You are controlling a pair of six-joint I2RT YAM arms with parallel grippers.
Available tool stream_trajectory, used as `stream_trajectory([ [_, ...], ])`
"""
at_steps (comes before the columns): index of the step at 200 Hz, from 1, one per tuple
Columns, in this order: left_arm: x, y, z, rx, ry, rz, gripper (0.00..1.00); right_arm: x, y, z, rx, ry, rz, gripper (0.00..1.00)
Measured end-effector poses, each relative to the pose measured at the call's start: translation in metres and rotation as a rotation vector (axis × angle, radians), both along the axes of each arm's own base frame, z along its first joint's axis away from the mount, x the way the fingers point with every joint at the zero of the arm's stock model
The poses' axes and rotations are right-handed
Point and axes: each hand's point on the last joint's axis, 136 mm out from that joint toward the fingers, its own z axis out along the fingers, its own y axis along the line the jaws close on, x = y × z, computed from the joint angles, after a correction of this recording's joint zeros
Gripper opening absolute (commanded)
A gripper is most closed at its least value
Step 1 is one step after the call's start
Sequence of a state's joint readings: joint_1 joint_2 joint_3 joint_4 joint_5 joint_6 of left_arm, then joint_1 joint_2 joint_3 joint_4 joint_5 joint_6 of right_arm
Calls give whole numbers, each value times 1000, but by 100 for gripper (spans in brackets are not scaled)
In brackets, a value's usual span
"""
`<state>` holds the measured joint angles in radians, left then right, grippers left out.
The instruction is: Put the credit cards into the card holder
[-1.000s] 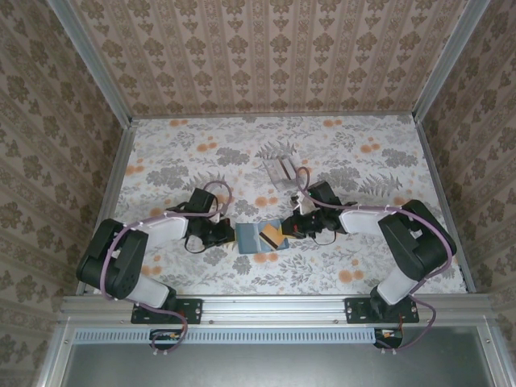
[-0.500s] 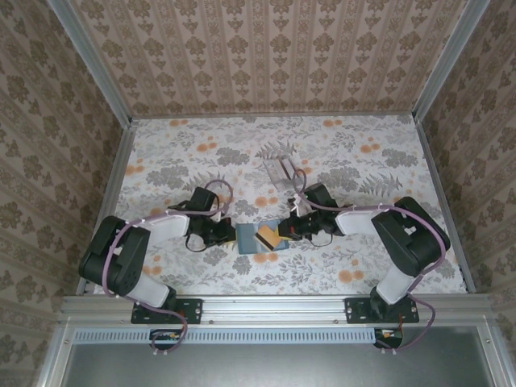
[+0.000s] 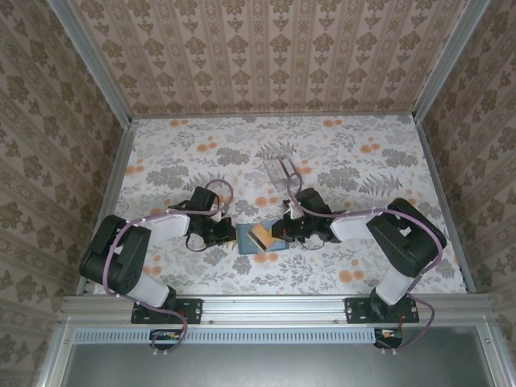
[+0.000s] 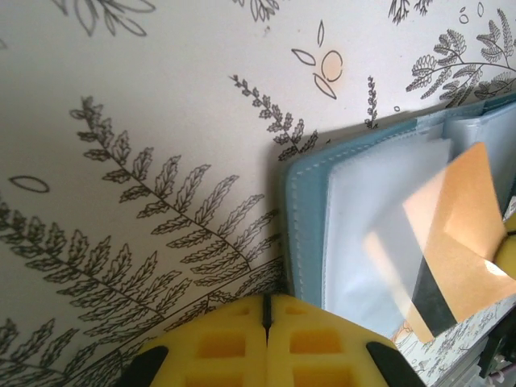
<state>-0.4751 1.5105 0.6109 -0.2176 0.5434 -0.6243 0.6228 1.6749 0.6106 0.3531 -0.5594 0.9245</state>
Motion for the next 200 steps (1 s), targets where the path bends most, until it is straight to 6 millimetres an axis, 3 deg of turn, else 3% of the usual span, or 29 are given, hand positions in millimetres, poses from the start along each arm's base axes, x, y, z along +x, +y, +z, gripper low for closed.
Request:
stream_trajectory([
  [52,1,-3,0,-18,-4,-4,5,6,-8,3,-44,-62,-111,0],
  [132,2,-10,0,-63,11,11,2,-5,-2,4,-92,-106,-247,0],
  [200,3,-16,0,-95,15,11,1,1,3,1,-81,-129,-316,0],
])
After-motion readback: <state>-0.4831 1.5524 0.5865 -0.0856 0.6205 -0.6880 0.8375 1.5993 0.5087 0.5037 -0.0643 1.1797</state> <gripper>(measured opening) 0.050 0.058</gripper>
